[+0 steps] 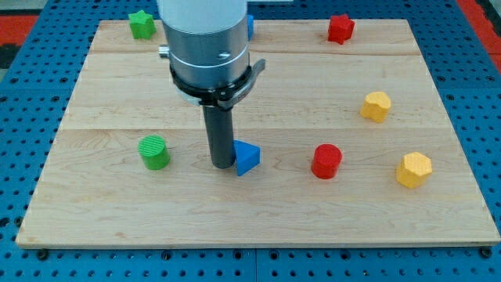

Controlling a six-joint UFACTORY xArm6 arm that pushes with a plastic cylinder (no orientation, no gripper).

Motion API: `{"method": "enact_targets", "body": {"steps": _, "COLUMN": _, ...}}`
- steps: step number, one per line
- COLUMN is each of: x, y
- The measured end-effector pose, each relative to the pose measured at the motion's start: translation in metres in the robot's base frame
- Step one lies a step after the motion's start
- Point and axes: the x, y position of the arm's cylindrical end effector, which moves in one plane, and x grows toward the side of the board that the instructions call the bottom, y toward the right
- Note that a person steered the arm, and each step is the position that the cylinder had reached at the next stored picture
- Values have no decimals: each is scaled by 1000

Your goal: Place your arm to the bottom left of the green circle

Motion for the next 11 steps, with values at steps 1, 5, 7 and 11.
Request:
{"method": "enact_targets", "body": {"steps": 1, "x": 17, "y": -8}}
{"method": "enact_targets", "body": {"steps": 5, "x": 54, "y": -93}}
{"method": "enact_targets", "body": {"steps": 7, "x": -16, "y": -223}}
{"method": "enact_targets", "body": {"steps": 11, "x": 3, "y": -141}}
